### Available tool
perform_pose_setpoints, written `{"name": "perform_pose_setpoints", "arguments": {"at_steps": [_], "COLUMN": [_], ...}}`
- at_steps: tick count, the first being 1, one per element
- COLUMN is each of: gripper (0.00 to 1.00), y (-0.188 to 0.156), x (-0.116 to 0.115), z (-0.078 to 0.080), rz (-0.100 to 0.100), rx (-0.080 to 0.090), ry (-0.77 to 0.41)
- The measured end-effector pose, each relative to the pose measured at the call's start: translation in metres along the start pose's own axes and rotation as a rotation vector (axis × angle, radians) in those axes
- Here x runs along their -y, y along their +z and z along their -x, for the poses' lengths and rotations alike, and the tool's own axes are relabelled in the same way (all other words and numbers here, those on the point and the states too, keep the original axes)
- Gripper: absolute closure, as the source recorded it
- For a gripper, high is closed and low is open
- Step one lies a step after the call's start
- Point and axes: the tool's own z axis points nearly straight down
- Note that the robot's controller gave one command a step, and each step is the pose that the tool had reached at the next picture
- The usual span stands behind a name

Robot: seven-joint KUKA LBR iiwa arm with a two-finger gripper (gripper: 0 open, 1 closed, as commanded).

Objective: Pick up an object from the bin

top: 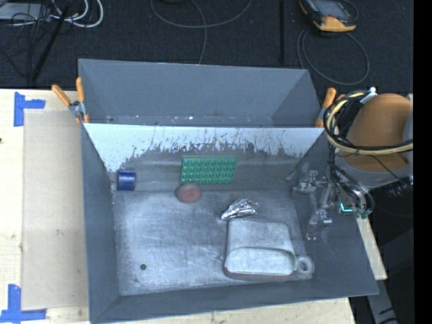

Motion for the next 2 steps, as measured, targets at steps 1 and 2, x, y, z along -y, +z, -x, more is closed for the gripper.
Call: {"name": "perform_pose_setpoints", "arguments": {"at_steps": [1, 2], "gripper": [0.0, 0.0], "y": [0.051, 0.055], "x": [-0.079, -0.139], "z": [0.048, 0.037], "rz": [0.001, -0.004], "rx": [0.008, 0.016], "ry": [-0.1, -0.077]}}
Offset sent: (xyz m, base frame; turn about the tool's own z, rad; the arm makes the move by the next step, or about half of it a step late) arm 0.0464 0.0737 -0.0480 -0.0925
